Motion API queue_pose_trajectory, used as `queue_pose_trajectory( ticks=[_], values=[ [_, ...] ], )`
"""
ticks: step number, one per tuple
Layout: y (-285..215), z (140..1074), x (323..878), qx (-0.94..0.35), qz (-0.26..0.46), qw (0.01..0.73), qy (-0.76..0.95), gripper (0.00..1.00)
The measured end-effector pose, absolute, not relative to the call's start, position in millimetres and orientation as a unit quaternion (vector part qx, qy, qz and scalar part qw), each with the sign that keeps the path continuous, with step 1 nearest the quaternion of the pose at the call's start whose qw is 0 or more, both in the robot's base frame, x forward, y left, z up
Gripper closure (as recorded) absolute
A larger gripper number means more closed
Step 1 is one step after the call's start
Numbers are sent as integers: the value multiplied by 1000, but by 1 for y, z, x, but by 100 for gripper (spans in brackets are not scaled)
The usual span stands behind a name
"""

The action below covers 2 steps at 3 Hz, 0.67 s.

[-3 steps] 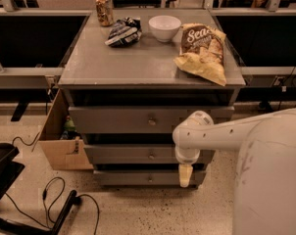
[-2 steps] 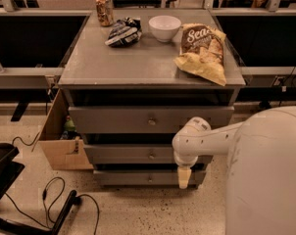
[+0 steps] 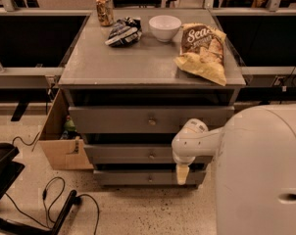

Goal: Open middle drawer

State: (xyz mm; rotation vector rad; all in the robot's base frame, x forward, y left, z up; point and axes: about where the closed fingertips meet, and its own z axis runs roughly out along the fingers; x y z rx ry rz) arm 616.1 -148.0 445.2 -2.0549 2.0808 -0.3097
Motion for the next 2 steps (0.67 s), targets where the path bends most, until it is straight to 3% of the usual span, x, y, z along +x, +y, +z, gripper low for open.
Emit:
queue_pose_trajectory(
  ticks=[2],
  values=[
    [-137, 424, 649, -688, -64, 91, 717, 0]
  ],
)
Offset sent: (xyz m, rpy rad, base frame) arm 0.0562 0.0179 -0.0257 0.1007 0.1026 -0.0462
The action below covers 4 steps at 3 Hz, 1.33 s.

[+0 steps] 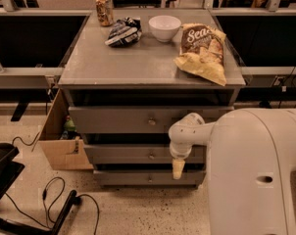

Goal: Open middle drawer

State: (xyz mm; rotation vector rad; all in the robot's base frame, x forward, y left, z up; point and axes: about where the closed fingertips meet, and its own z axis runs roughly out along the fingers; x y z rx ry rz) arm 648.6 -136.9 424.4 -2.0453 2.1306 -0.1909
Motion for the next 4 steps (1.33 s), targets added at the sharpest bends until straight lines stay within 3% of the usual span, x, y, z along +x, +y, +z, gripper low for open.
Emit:
queue_pose_trajectory(
  ticks=[1, 4],
  values=[
    [-136, 419, 654, -679, -51, 91, 726, 16],
    [-144, 422, 632, -658, -35, 82, 747, 86]
  ],
)
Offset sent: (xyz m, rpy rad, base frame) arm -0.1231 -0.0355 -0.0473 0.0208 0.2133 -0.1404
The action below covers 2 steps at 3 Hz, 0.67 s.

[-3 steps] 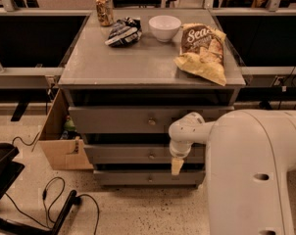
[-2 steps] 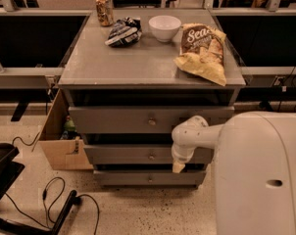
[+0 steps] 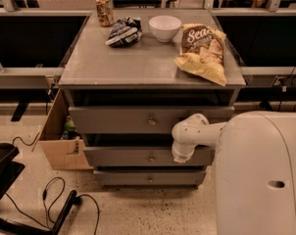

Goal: Open middle drawer

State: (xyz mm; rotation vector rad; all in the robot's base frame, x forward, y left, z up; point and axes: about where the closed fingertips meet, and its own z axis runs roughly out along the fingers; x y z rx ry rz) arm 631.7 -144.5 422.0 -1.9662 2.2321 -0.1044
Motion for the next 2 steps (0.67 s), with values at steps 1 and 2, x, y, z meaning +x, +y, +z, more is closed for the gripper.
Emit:
queue_pose_trajectory(
  ticks=[1, 2],
  values=[
    [-143, 426, 633, -658, -35, 82, 747, 100],
    [-143, 430, 632, -655, -33, 80, 751, 100]
  ],
)
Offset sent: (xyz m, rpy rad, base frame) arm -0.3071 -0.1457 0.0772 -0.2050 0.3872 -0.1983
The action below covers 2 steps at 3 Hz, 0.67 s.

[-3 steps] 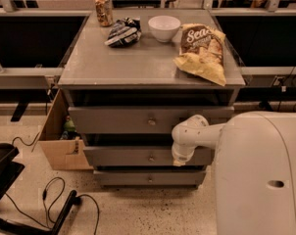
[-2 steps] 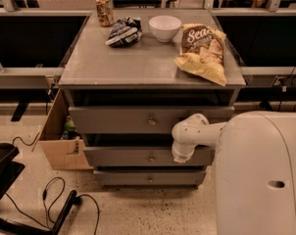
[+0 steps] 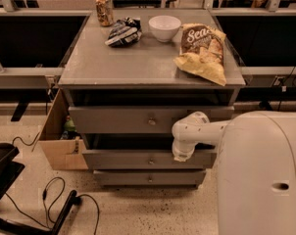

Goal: Open middle drawer

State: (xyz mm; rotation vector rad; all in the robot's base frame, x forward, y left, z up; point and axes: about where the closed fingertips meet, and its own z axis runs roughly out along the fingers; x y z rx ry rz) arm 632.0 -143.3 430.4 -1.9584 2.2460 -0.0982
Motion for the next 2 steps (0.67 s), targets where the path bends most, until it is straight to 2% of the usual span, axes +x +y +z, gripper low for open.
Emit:
queue_pose_trajectory(
  ticks=[2],
  values=[
    [-142, 436, 634, -655, -33, 80, 751, 100]
  ],
)
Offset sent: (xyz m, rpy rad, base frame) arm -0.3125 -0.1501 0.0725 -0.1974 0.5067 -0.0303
